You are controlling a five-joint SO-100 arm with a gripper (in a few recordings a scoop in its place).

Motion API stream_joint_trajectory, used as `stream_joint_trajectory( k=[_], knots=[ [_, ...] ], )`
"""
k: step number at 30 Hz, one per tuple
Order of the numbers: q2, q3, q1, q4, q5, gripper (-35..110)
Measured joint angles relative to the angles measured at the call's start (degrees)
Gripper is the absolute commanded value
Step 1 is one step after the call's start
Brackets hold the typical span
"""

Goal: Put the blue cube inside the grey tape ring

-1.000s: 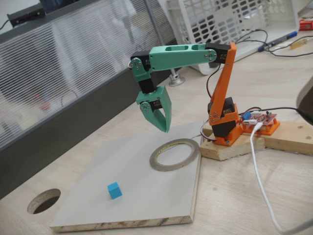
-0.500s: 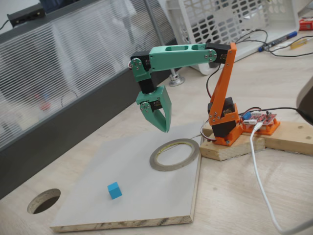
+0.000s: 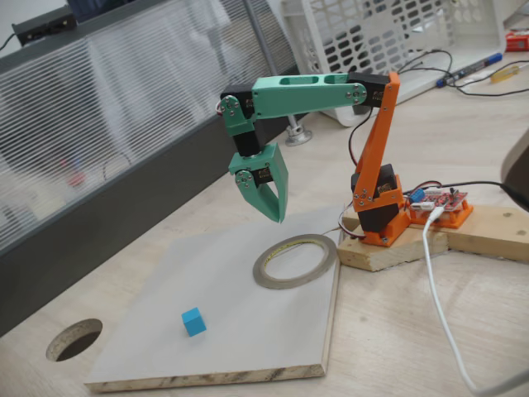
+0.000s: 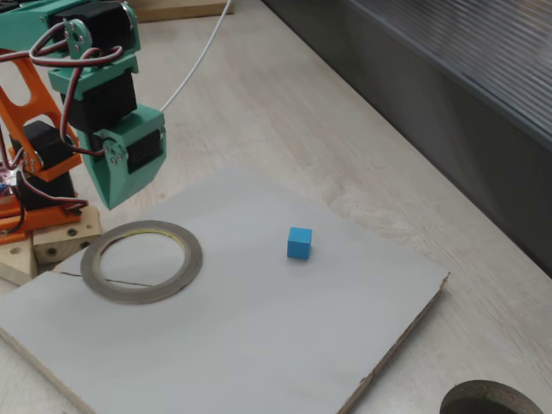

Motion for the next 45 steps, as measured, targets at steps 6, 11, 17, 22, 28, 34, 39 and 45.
stream_joint_trajectory(
  k=[6, 11, 17, 22, 28, 34, 39, 45],
  knots=[
    [-0.4, -8.2, 0.1, 0.1, 0.0, 1],
    [-5.2, -11.2, -2.0, 0.1, 0.0, 1],
    [-13.6, -19.4, -7.4, 0.1, -0.2, 1],
    [-21.2, -28.7, -9.7, 0.1, -0.2, 1],
    [-30.5, -37.6, -12.5, 0.2, -0.2, 1],
    [-37.5, -45.4, -15.9, 0.2, -0.2, 1],
    [-44.6, -52.6, -18.8, 0.2, -0.3, 1],
    [-54.1, -64.1, -20.7, 0.2, -0.3, 1]
  ],
)
